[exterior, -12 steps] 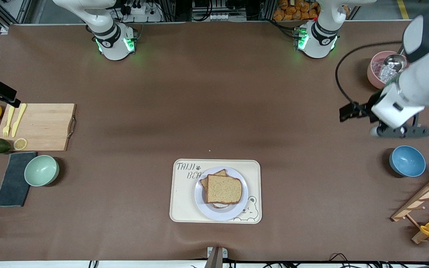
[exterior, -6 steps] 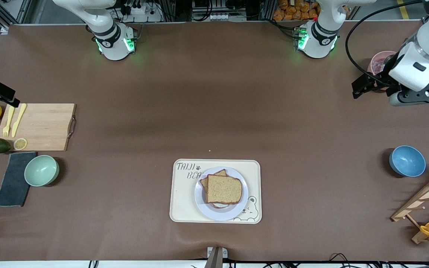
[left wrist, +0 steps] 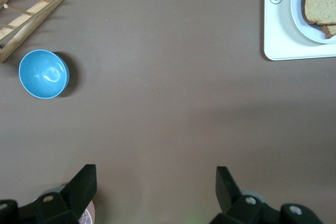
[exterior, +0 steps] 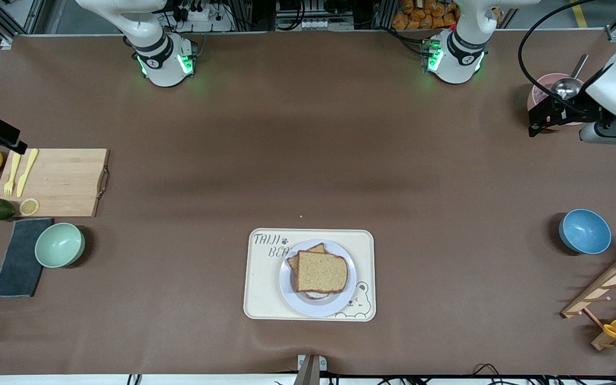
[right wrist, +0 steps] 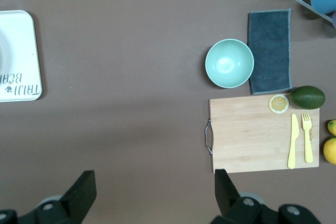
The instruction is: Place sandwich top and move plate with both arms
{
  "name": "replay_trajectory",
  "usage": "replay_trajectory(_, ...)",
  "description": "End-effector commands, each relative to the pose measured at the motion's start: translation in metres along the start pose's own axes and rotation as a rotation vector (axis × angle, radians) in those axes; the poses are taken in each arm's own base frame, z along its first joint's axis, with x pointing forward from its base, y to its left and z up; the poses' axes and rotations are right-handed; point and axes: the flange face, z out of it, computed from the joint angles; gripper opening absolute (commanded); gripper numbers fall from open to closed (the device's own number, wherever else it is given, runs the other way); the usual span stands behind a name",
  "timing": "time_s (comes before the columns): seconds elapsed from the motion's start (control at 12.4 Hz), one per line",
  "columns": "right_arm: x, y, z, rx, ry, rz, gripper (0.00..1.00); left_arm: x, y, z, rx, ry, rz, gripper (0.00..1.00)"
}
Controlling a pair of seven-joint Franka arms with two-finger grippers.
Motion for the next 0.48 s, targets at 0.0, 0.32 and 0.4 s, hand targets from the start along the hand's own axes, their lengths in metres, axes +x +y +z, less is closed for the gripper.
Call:
replay_trajectory(0.0, -0.001, -0.005, -0.004, 0.01, -0.006, -0.002, 1.0, -0.003, 0.001, -0.006, 0.016, 0.009, 0.002, 1.0)
replay_trajectory(0.32, -0.001, -0.005, -0.004, 0.01, -0.006, -0.003, 1.0, -0.004, 0.017, -0.005, 0.021, 0.008, -0.027, 1.0)
replay_trajectory(0.4, -0.001, -0.005, -0.004, 0.01, -0.008, -0.002, 1.0, -0.004, 0.019, -0.005, 0.021, 0.008, -0.026, 1.0)
